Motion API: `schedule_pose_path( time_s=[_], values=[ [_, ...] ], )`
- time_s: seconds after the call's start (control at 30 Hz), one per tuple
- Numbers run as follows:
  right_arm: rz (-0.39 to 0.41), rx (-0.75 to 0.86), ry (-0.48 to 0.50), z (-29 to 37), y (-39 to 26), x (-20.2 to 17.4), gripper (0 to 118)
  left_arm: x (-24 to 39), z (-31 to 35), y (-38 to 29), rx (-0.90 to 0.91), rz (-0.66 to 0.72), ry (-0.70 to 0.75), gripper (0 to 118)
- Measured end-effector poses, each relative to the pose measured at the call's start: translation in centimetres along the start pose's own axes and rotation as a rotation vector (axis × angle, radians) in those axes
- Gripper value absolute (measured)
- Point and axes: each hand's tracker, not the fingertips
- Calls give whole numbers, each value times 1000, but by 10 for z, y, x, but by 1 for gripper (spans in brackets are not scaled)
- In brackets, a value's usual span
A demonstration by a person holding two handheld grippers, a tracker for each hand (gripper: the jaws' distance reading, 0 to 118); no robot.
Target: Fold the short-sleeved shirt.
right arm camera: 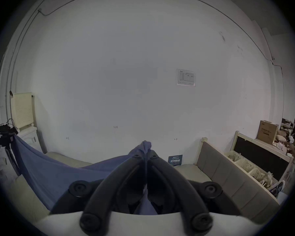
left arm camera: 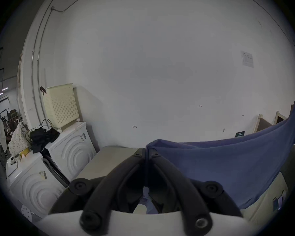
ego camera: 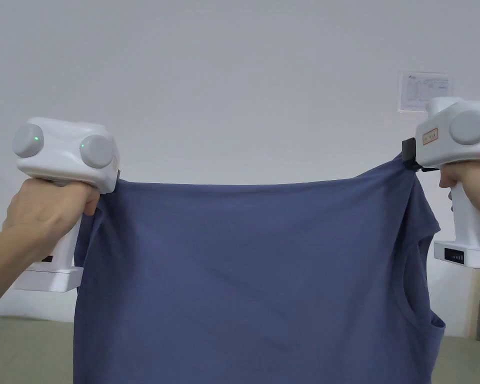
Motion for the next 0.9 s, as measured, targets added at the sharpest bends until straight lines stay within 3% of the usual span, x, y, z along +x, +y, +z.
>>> schedule_pose_path(
  time_s=[0.23, 0.43, 0.5, 0.73, 0.9],
  values=[
    [14, -52, -29, -63, -46, -10, 4, 24, -71, -32, -26, -4, 20, 2],
    [58, -166, -35, -83, -135, -20, 4, 34, -120, -104, -141, -1, -13, 2],
    [12, -224, -27, -76, -172, -19, 4, 35, -126, -135, -156, -33, -35, 2],
    [55, -421, 62, -4, -298, -13, 4, 17, -90, -272, -316, -64, -104, 2],
    [15, -496, 120, 73, -371, -3, 4, -14, -31, -367, -423, -40, -141, 2]
  ],
)
